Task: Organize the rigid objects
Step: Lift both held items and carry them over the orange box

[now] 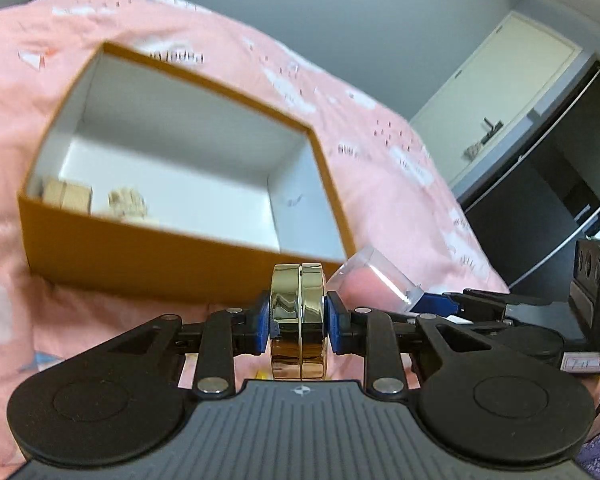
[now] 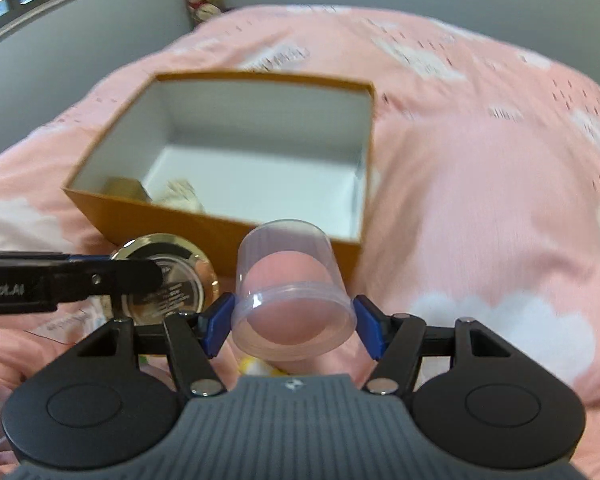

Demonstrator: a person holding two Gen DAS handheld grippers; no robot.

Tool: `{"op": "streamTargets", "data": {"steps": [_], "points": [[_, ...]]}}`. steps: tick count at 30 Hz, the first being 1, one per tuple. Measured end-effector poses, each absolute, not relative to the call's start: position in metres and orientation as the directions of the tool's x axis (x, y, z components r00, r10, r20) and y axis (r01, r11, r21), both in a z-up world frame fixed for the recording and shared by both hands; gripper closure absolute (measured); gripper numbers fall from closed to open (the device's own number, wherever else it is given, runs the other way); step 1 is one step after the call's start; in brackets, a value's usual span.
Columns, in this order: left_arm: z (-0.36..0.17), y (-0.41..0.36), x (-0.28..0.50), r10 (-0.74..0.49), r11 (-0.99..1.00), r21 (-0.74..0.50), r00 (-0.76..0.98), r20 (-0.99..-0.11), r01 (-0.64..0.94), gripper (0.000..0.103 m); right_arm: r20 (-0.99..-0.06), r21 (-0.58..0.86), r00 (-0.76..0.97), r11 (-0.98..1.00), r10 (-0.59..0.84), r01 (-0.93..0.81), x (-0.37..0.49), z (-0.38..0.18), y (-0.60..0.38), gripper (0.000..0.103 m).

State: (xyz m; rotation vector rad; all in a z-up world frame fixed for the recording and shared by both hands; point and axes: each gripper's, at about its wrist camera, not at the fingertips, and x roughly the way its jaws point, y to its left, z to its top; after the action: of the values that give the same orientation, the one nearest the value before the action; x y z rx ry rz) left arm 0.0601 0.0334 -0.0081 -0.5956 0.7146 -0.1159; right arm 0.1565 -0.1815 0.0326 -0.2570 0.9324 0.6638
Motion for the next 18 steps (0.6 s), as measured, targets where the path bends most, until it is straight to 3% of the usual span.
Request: {"op": "streamTargets", "data": {"steps": [11, 18], "points": [[0.033, 0.071, 0.079, -0.2, 0.84, -0.527, 0.831, -0.518, -0.126, 0.072, -0.737, 0.006, 0.446, 0.664, 0.508, -0.747, 0.165, 0.083, -0.145, 0.039], [0.027, 0.1, 0.103, -0.205, 0.815, -0.557, 0.821, -0.533, -0.158, 0.072, -0.773, 0.051, 0.383, 0.652, 0.505, -0.757, 0.208, 0.081, -0.12, 0.039]]}}
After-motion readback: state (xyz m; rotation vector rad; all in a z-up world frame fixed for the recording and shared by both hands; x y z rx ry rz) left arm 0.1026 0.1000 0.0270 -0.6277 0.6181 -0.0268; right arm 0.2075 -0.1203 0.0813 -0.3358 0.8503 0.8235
